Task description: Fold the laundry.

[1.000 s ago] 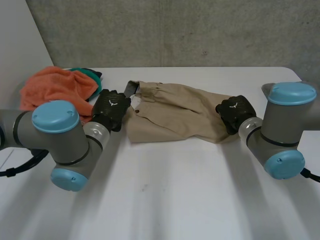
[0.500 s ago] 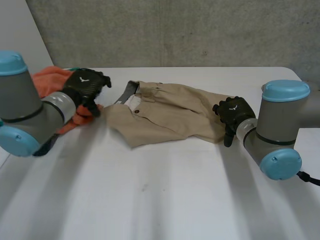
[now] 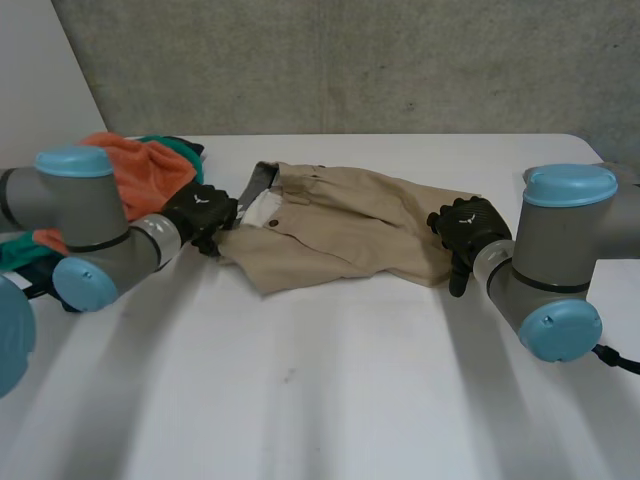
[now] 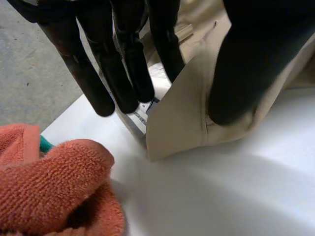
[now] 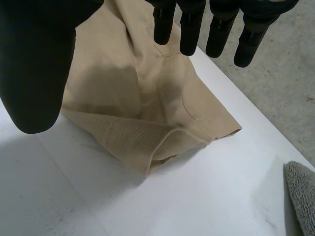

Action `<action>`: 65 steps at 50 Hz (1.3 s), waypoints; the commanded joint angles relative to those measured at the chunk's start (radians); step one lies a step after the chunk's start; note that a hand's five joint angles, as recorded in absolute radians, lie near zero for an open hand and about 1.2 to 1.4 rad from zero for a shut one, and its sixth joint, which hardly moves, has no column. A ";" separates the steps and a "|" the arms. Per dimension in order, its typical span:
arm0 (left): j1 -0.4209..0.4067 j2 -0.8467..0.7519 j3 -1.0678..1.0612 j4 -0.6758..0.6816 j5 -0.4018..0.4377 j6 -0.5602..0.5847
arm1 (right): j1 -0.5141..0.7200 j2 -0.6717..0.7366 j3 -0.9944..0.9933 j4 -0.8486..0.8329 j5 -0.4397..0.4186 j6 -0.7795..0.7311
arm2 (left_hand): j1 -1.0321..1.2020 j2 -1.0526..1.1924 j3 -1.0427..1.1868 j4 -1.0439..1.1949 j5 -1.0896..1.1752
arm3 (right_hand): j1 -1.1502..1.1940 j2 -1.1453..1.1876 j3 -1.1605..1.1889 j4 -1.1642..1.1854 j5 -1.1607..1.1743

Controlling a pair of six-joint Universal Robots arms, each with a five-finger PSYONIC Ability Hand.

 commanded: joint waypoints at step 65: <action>-0.053 0.398 -0.413 -0.058 -0.133 -0.140 | 0.091 -0.061 0.037 0.075 -0.116 0.022 | -0.790 -0.751 -0.732 -0.739 -0.721 | 0.246 0.253 0.257 0.245 0.278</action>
